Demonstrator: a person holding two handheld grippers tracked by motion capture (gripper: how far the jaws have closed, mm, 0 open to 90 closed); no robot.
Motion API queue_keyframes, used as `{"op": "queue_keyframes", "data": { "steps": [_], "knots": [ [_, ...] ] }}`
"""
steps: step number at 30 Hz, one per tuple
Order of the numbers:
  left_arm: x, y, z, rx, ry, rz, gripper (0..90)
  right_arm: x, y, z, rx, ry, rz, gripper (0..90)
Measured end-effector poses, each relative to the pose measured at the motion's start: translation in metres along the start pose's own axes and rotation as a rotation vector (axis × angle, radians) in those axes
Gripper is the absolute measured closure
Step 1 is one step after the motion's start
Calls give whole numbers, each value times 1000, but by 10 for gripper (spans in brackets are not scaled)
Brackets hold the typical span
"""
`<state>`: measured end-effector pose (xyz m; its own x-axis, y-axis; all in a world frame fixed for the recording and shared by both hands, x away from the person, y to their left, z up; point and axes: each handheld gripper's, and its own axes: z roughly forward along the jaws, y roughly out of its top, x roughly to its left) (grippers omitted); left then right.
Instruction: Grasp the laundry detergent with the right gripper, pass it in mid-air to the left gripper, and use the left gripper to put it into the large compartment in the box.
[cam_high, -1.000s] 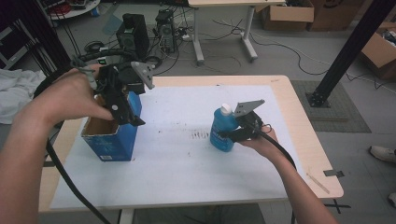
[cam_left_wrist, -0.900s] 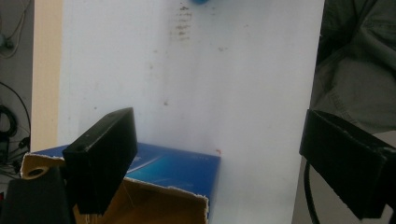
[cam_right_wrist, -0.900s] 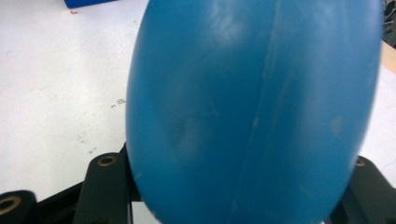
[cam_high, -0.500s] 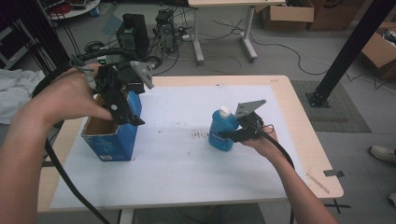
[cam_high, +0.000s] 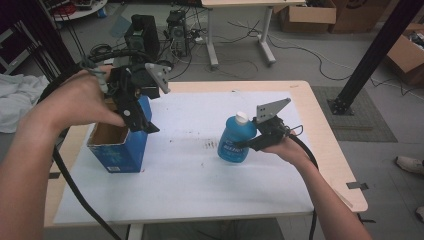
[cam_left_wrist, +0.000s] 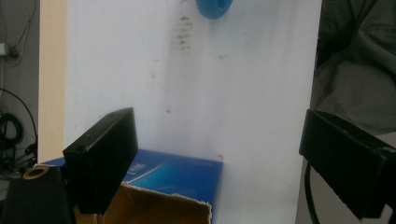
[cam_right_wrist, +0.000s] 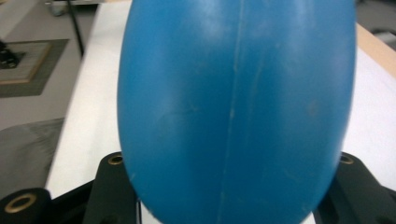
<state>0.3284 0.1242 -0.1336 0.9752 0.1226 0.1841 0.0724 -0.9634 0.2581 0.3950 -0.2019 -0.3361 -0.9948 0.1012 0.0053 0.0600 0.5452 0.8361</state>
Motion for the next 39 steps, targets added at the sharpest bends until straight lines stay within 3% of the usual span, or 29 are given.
{"op": "queue_keyframes", "data": {
  "steps": [4, 7, 12, 19, 30, 39],
  "knots": [
    [-1, 6, -2, -10, -2, 13, 123, 2, 12, -2, -7, 44, -30, 457],
    [-1, 12, -5, -18, -5, 25, 123, 5, 31, -4, -5, 89, -72, 457],
    [0, 25, -7, -15, -10, 49, 124, 10, 51, -5, 7, 113, -111, 457],
    [3, 50, -3, -25, -48, 66, 124, 17, 84, -4, 21, 161, -147, 457],
    [3, 88, 4, -13, -94, 107, 119, 23, 110, 0, 42, 184, -170, 458],
    [6, 104, 14, 18, -122, 106, 113, 25, 119, 4, 62, 192, -171, 458]
  ]
}}
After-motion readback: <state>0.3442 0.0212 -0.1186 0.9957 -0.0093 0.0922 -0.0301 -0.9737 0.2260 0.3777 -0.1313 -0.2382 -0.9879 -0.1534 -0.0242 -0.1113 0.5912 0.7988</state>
